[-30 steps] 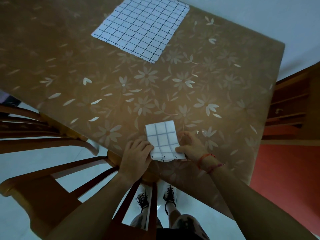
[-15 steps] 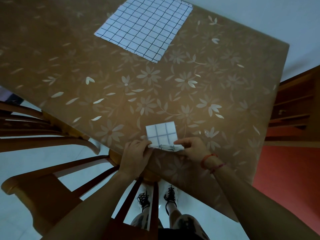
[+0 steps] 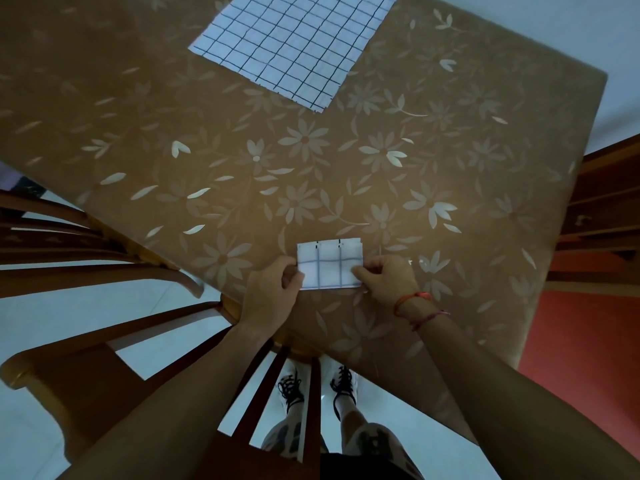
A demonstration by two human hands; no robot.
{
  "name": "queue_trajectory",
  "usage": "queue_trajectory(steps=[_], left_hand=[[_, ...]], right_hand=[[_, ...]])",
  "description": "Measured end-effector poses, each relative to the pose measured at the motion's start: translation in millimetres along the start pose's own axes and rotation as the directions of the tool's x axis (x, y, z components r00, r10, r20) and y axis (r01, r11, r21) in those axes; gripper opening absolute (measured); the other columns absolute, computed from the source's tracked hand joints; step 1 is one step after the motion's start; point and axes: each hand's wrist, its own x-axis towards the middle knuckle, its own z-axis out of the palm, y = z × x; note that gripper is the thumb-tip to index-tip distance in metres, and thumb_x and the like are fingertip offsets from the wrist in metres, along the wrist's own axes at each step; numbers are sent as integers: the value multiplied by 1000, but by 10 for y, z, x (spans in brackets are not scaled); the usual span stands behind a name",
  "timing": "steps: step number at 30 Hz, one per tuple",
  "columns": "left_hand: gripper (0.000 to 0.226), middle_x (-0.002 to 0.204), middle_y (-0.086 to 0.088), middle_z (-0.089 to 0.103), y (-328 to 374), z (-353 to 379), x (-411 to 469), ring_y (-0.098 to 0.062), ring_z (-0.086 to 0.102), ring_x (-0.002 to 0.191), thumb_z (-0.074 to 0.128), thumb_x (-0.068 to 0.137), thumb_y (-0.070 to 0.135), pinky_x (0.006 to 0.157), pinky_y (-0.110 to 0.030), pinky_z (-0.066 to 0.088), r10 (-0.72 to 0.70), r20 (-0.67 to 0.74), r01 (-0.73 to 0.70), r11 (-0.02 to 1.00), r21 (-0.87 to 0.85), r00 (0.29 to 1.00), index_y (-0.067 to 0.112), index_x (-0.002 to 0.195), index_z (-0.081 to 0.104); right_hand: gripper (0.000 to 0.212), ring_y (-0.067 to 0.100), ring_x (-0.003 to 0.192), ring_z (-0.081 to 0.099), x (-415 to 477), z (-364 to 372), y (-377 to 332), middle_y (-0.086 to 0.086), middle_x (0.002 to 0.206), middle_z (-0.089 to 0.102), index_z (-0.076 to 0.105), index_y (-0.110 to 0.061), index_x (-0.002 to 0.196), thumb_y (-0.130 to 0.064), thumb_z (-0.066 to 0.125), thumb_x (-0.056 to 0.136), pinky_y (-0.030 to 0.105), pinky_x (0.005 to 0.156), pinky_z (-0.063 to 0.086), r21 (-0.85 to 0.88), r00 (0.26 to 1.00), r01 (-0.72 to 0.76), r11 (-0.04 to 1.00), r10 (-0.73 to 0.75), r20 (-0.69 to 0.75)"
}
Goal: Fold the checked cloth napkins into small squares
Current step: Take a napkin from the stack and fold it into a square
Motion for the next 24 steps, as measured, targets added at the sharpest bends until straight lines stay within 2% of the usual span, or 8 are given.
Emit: queue_trajectory(steps=[3,5,8,11,15,19,21,24], left_hand=[[26,91,3,67,-60,22,51,-15,60,84,65,90,26,82,-39,52,28,-5,-28,1000,-4,1000,18,115,61],[29,99,4,63,-92,25,60,-17,56,92,65,89,24,84,-44,50,136,-24,-134,988,76,990,18,117,58],[30,114,-7,58,-122,29,3,-25,53,108,64,88,19,87,-42,47,383,-7,-365,886,285,924,12,116,57],[29,131,-10,54,-115,48,-50,-27,48,125,52,94,20,96,-42,44,497,99,-495,784,374,862,12,121,56],[45,151,-10,39,-108,106,-17,-24,33,141,32,98,29,105,-42,36,444,248,-508,729,459,861,11,136,48],[49,155,-11,33,-111,125,43,-24,29,144,24,99,29,109,-44,37,354,289,-455,743,490,889,9,140,43],[48,154,-11,35,-90,119,68,-24,30,143,24,99,28,109,-45,37,351,286,-450,749,487,892,10,139,45],[49,155,-11,33,-79,107,102,-24,28,144,26,100,28,111,-44,33,347,268,-437,753,492,899,8,142,42]], right_hand=[[27,14,62,62,31,14,-11,2,61,67,72,-14,71,-36,66,84,27,65,53,-27,1000,-21,999,21,3],[32,16,62,63,40,13,-32,7,63,68,71,-11,68,-38,65,84,22,58,48,-61,999,-34,998,34,-2],[35,18,61,62,51,18,-56,8,63,67,69,-10,66,-38,64,85,20,53,43,-86,999,-45,995,44,-9],[38,13,55,54,64,25,-72,4,60,62,65,-9,62,-39,63,85,17,48,34,-113,999,-47,992,44,-25],[38,12,56,56,80,37,-74,5,62,65,67,-10,65,-41,61,86,20,50,40,-130,999,-44,991,40,-29],[25,11,67,60,32,0,-104,-5,67,65,67,-17,77,-41,62,84,25,63,48,-97,994,-34,995,24,-109],[19,9,66,57,-31,-37,-153,-10,67,60,61,-23,80,-41,61,85,24,58,44,-106,982,-33,994,12,-190],[16,14,68,58,-66,-23,-227,-7,73,61,57,-24,84,-40,56,87,28,57,46,-190,931,106,976,-165,-327]])
